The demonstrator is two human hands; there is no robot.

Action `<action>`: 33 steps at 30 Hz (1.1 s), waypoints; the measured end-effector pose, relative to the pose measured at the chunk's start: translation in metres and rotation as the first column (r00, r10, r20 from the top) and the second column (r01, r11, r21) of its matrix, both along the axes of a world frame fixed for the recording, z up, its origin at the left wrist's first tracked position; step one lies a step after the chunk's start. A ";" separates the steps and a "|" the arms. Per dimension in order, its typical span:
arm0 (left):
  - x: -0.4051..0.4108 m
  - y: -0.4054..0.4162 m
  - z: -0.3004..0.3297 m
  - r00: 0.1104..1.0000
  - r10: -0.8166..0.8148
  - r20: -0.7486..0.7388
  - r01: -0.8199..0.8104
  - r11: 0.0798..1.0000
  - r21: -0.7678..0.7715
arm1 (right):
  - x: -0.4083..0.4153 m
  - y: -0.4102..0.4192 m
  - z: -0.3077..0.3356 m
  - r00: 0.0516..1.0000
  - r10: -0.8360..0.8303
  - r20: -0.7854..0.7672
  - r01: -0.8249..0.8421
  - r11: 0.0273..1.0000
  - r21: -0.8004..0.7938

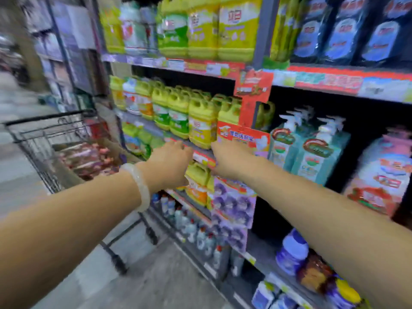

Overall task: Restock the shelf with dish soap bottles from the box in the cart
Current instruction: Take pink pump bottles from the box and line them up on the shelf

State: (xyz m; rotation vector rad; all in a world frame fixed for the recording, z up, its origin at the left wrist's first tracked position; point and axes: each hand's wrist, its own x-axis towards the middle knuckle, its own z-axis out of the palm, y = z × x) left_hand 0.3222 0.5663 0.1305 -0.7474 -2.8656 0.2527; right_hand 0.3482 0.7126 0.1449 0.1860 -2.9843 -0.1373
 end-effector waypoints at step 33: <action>-0.342 -0.336 -0.118 0.821 0.523 0.227 -0.535 0.845 -0.015 | -0.421 -0.309 -0.101 0.864 0.392 0.316 -0.398 0.916 -0.048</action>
